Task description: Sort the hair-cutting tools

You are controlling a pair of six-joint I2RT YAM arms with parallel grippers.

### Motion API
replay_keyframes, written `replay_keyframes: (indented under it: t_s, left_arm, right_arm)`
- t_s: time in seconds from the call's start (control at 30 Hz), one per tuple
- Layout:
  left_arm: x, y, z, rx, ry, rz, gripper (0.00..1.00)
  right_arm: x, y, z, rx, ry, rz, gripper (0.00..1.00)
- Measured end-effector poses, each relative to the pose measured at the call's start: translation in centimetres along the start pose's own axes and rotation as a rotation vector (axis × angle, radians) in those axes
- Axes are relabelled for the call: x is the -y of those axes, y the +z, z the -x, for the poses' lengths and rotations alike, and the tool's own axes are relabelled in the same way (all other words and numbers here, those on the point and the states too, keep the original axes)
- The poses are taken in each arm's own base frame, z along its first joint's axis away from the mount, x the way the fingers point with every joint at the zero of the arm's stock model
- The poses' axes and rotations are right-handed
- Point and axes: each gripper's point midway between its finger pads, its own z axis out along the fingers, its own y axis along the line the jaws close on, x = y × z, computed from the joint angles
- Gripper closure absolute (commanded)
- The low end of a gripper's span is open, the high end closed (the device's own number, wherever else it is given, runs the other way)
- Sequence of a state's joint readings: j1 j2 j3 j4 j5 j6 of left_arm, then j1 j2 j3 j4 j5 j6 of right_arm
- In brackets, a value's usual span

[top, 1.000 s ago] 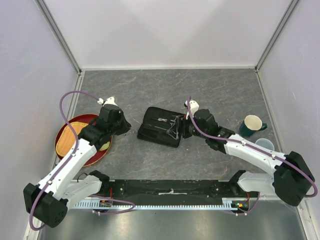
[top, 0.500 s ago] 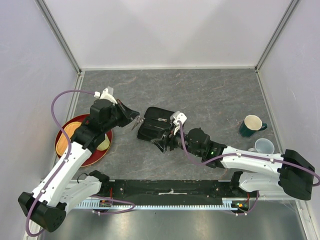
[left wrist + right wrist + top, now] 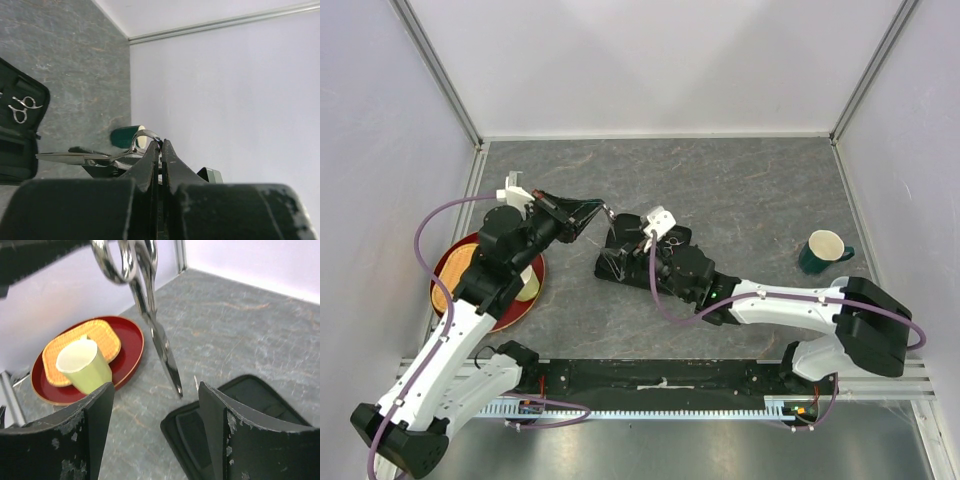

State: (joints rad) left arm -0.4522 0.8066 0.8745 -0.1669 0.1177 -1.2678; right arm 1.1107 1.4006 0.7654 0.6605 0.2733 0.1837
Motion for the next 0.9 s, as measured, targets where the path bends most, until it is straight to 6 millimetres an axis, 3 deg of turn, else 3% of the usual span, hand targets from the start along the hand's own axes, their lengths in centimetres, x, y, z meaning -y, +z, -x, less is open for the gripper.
replay_keyframes:
  t_s: [0.1,0.2,0.4,0.43,0.47,0.53,0.57,0.67,0.9]
  left_arm:
    - [0.4,-0.1,0.3,0.017,-0.053,-0.015,0.98]
    - [0.6,-0.4,0.5,0.037,-0.101,-0.024,0.98]
    - [1.1,-1.3,1.2,0.081,-0.148,-0.049,0.98]
    - [1.2,-1.4,1.3,0.086,-0.151,-0.053,0.98]
    - [1.3,-1.5,1.4,0.09,-0.153,-0.054,0.94]
    - [1.4,-1.5,1.4,0.092,-0.154,-0.062,0.8]
    - [1.6,-1.5,1.4,0.093,-0.153,-0.072,0.61]
    - [1.4,-1.3,1.0,0.074,-0.132,-0.091,0.39]
    - [-0.2,-1.7,-1.7,-0.058,0.09,-0.081,0.31]
  right_arm:
    - [0.2,1.2,1.4,0.045,-0.016,-0.029,0.26]
    - [0.4,2.2,2.3,0.077,-0.028,-0.058,0.38]
    - [0.5,3.8,2.2,0.08,-0.045,-0.089,0.82]
    - [0.6,3.9,2.1,0.079,-0.05,-0.09,0.96]
    - [0.5,3.9,2.0,0.076,-0.052,-0.087,1.0]
    - [0.4,3.9,2.0,0.072,-0.054,-0.082,1.0]
    - [0.3,3.8,1.8,0.066,-0.052,-0.077,1.0]
    - [0.2,3.6,1.2,0.033,-0.061,-0.065,1.0]
    - [-0.1,1.1,3.3,-0.001,-0.053,-0.022,1.0]
